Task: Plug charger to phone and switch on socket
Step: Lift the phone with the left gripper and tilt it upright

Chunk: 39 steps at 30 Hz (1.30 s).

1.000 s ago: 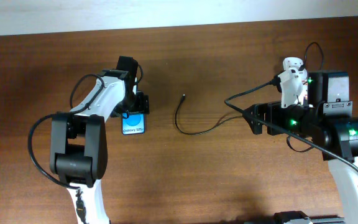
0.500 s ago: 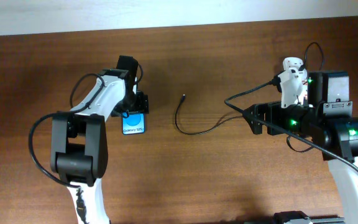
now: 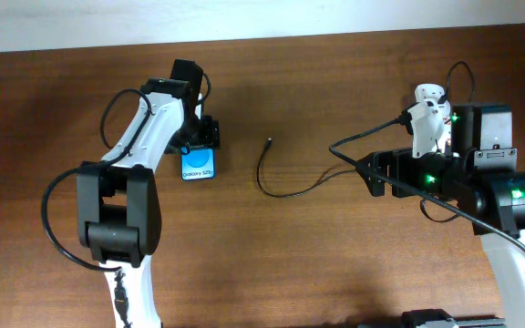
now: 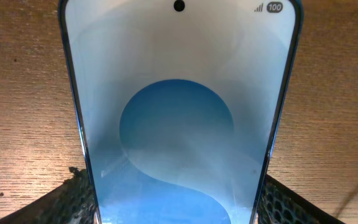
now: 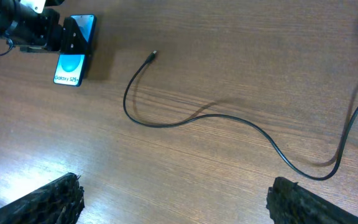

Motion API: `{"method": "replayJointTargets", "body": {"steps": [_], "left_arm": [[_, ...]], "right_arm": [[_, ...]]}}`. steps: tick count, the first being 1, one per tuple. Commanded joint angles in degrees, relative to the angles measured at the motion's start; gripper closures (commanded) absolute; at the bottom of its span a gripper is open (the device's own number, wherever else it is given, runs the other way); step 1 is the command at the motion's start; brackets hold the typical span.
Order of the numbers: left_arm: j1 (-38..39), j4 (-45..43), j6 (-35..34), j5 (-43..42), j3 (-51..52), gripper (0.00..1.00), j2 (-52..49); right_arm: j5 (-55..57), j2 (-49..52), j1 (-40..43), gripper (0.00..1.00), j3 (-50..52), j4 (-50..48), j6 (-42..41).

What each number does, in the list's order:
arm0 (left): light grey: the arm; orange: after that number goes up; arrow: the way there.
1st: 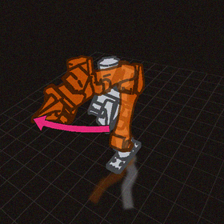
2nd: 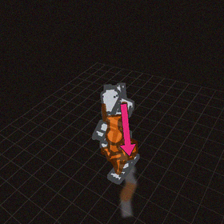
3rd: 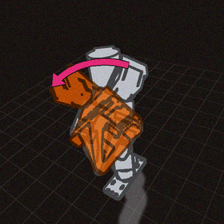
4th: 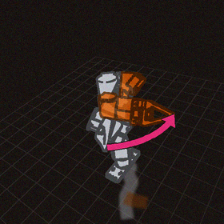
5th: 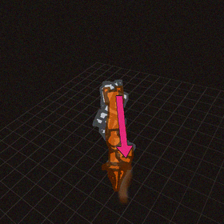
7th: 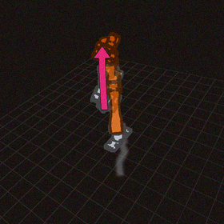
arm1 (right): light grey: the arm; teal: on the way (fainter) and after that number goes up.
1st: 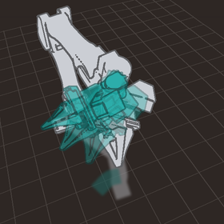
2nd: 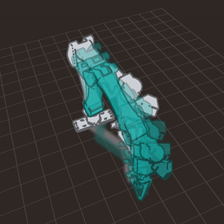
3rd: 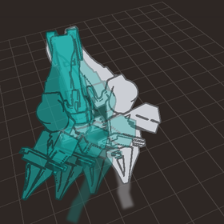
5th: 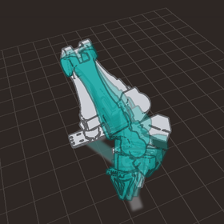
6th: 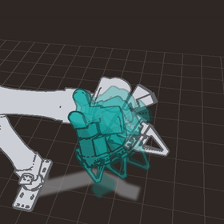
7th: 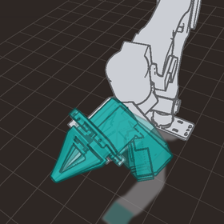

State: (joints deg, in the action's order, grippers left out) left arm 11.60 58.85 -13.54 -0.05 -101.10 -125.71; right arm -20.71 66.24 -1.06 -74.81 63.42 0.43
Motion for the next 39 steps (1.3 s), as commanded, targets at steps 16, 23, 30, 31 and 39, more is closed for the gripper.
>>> {"method": "replayJointTargets", "body": {"steps": [16, 23, 30, 31, 39], "left_arm": [[-0.15, 3.82, -5.35, -3.13, -2.78, 0.27, 0.07], [-0.15, 8.41, -7.72, -4.22, -7.74, 0.33, 0.11], [-0.39, 15.74, -7.96, -4.24, -16.72, 0.38, 0.15], [-0.42, 16.57, -8.02, -4.26, -17.77, 0.38, 0.15], [-0.52, 18.47, -8.11, -6.62, -20.68, 0.51, 0.15]], "right_arm": [[-0.55, 3.19, -0.39, 0.01, -1.27, -0.22, 0.11], [-0.57, 3.58, -0.39, 0.01, -1.27, -0.37, 0.11], [-0.76, 3.58, -0.39, 0.01, -1.27, -0.35, 0.11], [-0.74, 3.58, -0.39, 0.01, -1.27, -0.35, 0.11], [-0.76, 3.58, -0.39, 0.01, -1.27, -0.35, 0.11]]}}
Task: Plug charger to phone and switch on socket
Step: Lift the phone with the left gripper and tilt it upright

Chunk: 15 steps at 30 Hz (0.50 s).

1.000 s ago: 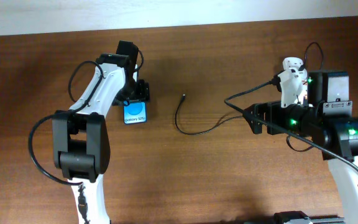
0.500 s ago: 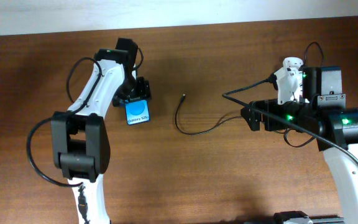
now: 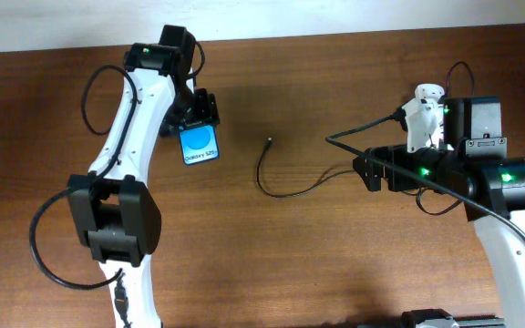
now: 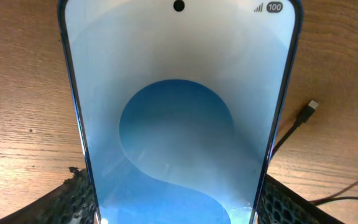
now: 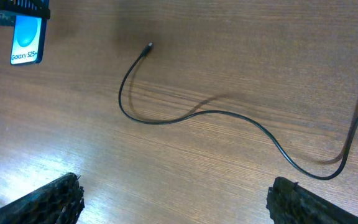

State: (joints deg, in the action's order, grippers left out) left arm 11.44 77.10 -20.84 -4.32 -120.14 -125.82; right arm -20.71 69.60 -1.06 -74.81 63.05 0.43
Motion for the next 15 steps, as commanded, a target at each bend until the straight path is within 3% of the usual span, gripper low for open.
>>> {"method": "replayJointTargets", "body": {"steps": [1, 3, 6, 11, 12, 15], "left_arm": [[-0.37, 0.20, -0.83, -2.47, -1.64, 0.61, 0.26], [-0.37, 0.22, -0.83, -2.58, -1.64, 0.75, 0.26], [-0.37, 0.31, -0.83, -2.60, -1.64, 0.87, 0.26], [-0.37, 0.59, -1.07, -3.67, -1.64, 0.95, 0.26], [-0.37, 0.76, -2.12, -3.65, -1.64, 1.00, 0.26], [-0.44, 1.81, -6.97, -3.63, -1.64, 1.00, 0.26]], "right_arm": [[-0.76, 0.22, -0.39, 0.01, -1.27, 0.02, 0.11], [-0.76, 0.22, -0.39, 0.01, -1.27, 0.02, 0.11], [-0.74, 0.22, -0.39, 0.01, -1.27, 0.02, 0.11], [-0.76, 0.22, -0.39, 0.01, -1.27, 0.02, 0.11], [-0.76, 0.22, -0.39, 0.01, -1.27, 0.04, 0.11], [-0.76, 0.22, -0.39, 0.01, -1.27, 0.15, 0.11]]}}
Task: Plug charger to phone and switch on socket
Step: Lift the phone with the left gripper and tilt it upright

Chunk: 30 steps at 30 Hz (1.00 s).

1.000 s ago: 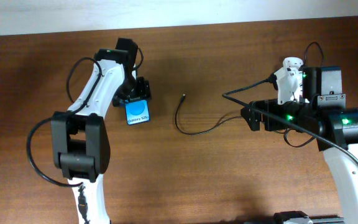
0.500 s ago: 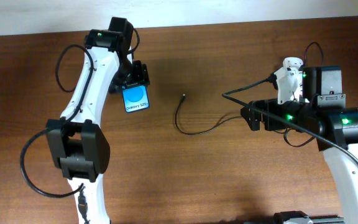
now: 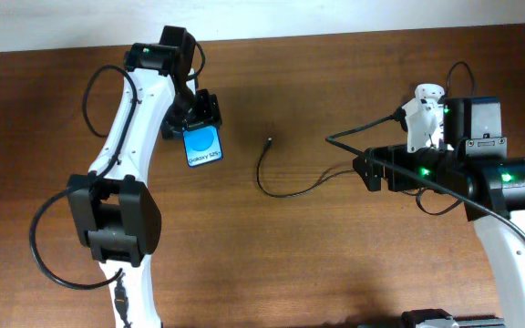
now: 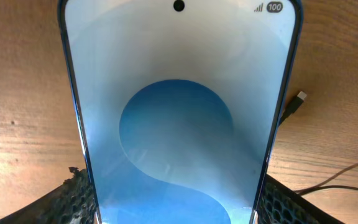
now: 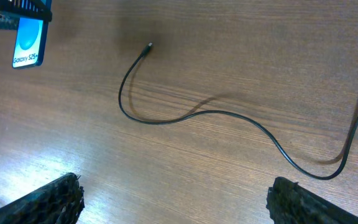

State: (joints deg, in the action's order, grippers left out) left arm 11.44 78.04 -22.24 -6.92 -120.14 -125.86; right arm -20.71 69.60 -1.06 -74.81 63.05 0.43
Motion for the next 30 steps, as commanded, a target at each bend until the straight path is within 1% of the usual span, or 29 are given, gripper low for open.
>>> {"method": "replayJointTargets", "body": {"steps": [1, 4, 7, 11, 15, 28, 30], "left_arm": [[-0.55, 1.36, -7.02, -1.05, -1.64, 1.00, 0.31], [-0.92, 3.96, -10.91, -1.05, -1.64, 1.00, 0.31], [-1.40, 5.64, -11.72, -1.33, -1.64, 1.00, 0.31], [-2.16, 8.55, -16.44, -2.08, -1.64, 1.00, 0.31], [-2.62, 9.73, -16.44, -6.03, -1.64, 1.00, 0.31], [-2.62, 9.88, -16.39, -6.23, -1.64, 1.00, 0.31], [-2.62, 9.92, -16.41, -7.28, -1.64, 1.00, 0.31]], "right_arm": [[-0.76, 0.22, -0.39, 0.01, -1.27, 0.20, 0.11], [-0.76, 0.22, -0.39, 0.01, -1.27, 0.22, 0.09], [-0.76, 0.22, -0.39, 0.01, -1.27, 0.24, 0.00], [-0.76, 0.22, -0.39, 0.01, -1.27, 0.26, -0.96], [-0.74, 0.22, -0.39, 0.01, -1.27, 0.55, -0.96], [-0.76, 0.22, -0.39, 0.01, -1.27, 0.63, -0.98], [-0.76, 0.22, -0.39, 0.01, -1.27, 0.66, -0.96]]}}
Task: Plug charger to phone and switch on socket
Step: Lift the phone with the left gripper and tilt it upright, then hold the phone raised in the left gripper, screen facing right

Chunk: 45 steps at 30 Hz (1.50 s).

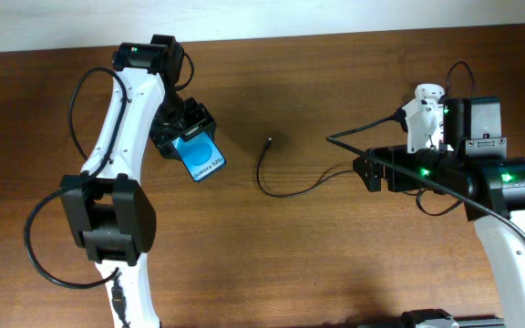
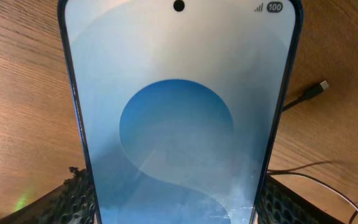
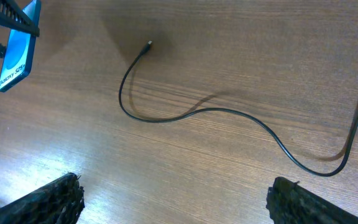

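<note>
A blue-screened phone (image 1: 204, 157) marked Galaxy S25+ is held clear of the table, turned at a slant, with my left gripper (image 1: 186, 138) shut on its upper end. In the left wrist view the phone (image 2: 178, 106) fills the frame between the fingers (image 2: 284, 202). The black charger cable (image 1: 276, 191) lies on the wood, its free plug (image 1: 270, 140) to the right of the phone. The plug (image 2: 321, 87) and the cable (image 3: 197, 112) show in both wrist views. My right gripper (image 3: 178, 202) hangs open above the table near the cable's right stretch.
A white socket block (image 1: 428, 111) stands at the back right, partly behind the right arm, with the cable running to it. The brown wooden table (image 1: 272, 264) meets a white wall at the far edge.
My left gripper has swung the phone from nearly square to slanted, its lower end now pointing down and right. The right arm and the cable have not moved.
At first my left gripper was shut on the phone low at the left of the cable. Later it held the phone raised and a little farther back, the right arm having shifted slightly. The phone then edged right, and now it is slanted.
</note>
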Motion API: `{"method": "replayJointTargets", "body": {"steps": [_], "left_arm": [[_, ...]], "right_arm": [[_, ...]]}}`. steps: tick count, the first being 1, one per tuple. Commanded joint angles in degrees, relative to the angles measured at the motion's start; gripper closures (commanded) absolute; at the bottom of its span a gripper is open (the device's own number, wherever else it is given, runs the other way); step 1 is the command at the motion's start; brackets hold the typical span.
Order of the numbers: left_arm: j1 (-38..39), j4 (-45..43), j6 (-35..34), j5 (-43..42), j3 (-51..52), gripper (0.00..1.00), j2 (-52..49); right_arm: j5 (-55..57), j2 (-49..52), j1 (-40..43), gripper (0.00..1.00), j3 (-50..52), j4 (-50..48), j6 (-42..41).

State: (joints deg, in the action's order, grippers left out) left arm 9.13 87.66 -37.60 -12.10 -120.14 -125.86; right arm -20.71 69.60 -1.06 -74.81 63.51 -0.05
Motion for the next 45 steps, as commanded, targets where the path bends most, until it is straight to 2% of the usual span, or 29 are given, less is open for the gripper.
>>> {"method": "replayJointTargets", "body": {"steps": [1, 5, 12, 16, 26, 45], "left_arm": [[-0.31, 0.33, -1.05, -3.21, -1.64, 1.00, 0.31], [-0.33, 0.31, -1.07, -10.16, -1.64, 1.00, 0.31], [-0.70, 0.72, -3.56, -14.03, -1.64, 1.00, 0.31], [-2.08, 2.64, -3.56, -18.91, -1.64, 1.00, 0.31], [-6.34, 9.09, -3.56, -28.02, -1.64, 1.00, 0.31], [-7.04, 9.09, -3.56, -44.15, -1.64, 1.00, 0.31]], "right_arm": [[-0.76, 0.22, -0.39, 0.01, -1.27, 0.17, -0.50], [-0.76, 0.22, -0.39, 0.01, -1.27, 0.20, -0.48], [-0.76, 0.22, -0.39, 0.01, -1.27, 0.20, -0.48], [-0.74, 0.22, -0.39, 0.01, -1.27, 0.20, -0.61], [-0.52, 0.22, -0.37, 0.01, -1.27, -0.17, -6.51], [-0.50, 0.22, -0.37, 0.01, -1.27, 0.22, -6.47]]}}
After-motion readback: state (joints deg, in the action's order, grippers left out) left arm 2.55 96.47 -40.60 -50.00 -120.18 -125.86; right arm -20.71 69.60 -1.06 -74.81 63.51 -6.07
